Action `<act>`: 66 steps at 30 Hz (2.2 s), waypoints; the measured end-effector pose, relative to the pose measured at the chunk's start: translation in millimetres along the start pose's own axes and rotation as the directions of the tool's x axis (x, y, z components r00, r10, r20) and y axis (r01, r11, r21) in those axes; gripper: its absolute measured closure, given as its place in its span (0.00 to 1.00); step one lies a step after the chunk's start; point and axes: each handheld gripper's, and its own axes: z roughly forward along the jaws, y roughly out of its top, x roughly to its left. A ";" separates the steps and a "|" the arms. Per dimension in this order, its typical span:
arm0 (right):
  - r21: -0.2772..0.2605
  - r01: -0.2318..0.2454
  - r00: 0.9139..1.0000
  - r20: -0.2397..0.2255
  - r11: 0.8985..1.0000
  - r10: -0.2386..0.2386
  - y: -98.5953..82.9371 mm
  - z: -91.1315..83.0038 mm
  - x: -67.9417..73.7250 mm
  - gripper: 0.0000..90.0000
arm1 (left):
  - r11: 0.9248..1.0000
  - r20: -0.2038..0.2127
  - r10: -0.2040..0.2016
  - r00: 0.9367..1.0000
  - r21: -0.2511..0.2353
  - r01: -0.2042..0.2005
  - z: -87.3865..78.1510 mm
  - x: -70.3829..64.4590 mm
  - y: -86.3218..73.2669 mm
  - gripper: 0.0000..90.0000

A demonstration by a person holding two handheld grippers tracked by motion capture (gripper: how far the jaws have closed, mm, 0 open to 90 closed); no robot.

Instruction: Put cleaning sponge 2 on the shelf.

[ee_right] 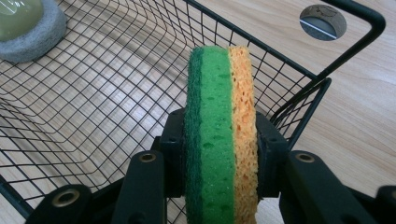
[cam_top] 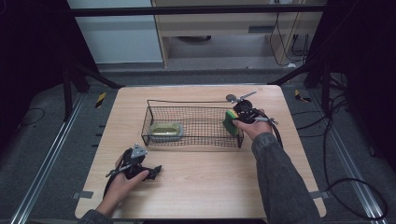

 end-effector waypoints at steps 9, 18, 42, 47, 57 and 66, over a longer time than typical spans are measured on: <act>0.002 -0.001 1.000 -0.001 1.000 0.001 0.3 0.2 0.1 0.70 | 1.000 0.001 0.001 1.000 0.000 -0.001 0.0 0.1 0.0 0.00; 0.007 -0.004 1.000 0.004 1.000 0.004 1.3 -1.5 1.3 0.62 | 1.000 0.001 0.001 1.000 0.000 -0.001 0.1 0.0 0.0 0.00; -0.016 0.035 0.997 -0.069 0.999 -0.036 15.0 -13.2 32.9 0.67 | 1.000 0.000 0.001 1.000 -0.001 -0.001 0.6 0.0 0.6 0.00; -0.011 0.039 0.996 -0.085 0.999 -0.040 19.6 -8.2 41.7 0.66 | 1.000 -0.001 0.001 1.000 -0.001 -0.001 0.8 0.1 0.8 0.00; -0.002 0.046 0.992 -0.114 0.999 -0.046 22.5 1.0 51.7 0.56 | 1.000 -0.002 0.000 1.000 0.001 0.000 1.0 0.1 1.2 0.00; -0.033 0.029 0.995 -0.089 0.999 -0.032 19.1 -5.6 52.3 0.43 | 1.000 -0.003 0.000 1.000 0.001 0.000 1.0 0.1 1.2 0.00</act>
